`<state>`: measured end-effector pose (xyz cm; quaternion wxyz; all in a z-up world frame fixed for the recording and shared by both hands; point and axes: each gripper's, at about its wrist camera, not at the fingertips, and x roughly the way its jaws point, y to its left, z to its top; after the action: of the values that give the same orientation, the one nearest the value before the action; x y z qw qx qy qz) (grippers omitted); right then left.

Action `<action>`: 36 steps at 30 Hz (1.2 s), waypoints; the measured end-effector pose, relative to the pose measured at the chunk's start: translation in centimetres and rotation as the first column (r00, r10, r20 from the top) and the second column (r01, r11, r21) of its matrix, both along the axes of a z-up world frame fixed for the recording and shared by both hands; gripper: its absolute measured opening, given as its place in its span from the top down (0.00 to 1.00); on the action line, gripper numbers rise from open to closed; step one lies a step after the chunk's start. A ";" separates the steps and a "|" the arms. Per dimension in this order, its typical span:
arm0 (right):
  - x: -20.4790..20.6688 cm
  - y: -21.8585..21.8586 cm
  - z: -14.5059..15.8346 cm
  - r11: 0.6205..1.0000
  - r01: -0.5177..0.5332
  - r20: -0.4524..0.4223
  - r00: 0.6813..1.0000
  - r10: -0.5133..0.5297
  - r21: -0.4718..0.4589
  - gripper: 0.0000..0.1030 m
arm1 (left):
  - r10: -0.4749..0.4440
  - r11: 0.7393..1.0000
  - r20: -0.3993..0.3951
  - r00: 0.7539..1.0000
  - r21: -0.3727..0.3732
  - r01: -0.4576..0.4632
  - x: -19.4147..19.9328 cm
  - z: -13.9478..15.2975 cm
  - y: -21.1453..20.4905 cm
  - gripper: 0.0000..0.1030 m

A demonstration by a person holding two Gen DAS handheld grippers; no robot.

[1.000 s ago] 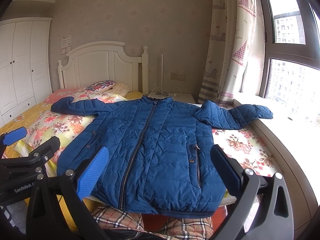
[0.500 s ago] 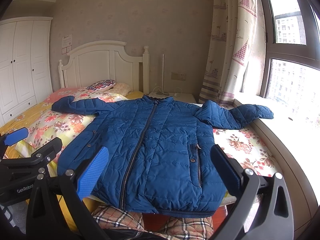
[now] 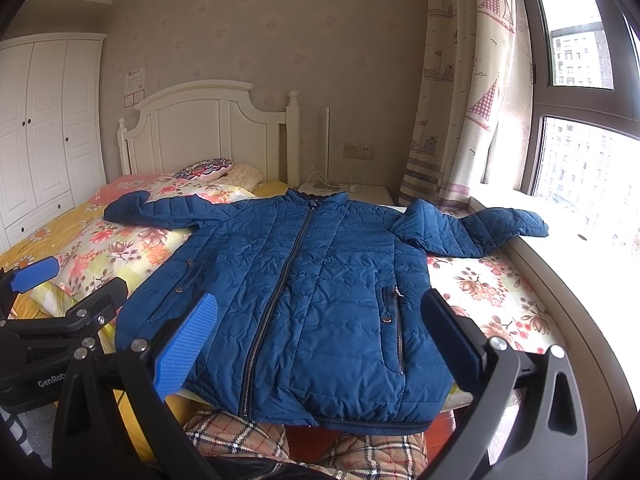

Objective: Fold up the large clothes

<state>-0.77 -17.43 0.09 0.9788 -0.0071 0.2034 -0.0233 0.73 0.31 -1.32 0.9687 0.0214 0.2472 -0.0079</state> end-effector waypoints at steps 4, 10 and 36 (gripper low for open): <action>0.1 0.5 0.0 1.000 0.000 -0.008 1.000 0.000 0.002 0.02 | -0.004 1.000 -0.019 1.000 0.001 0.004 0.4 -0.5 0.0 0.04; 0.9 0.0 -1.2 1.000 -0.003 -0.037 0.999 0.004 0.014 0.02 | -0.015 1.000 -0.058 0.998 0.012 0.016 1.5 -1.3 -0.3 0.04; 13.8 -35.3 -4.0 0.819 0.568 -0.263 0.806 -0.531 0.086 0.02 | -0.057 0.988 -0.471 0.880 0.097 0.116 27.4 -7.9 -6.3 0.04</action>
<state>13.00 -52.78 -3.91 0.8973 0.1281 0.3082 -0.2888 28.17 -6.03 -9.25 0.8761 0.0892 0.4719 -0.0411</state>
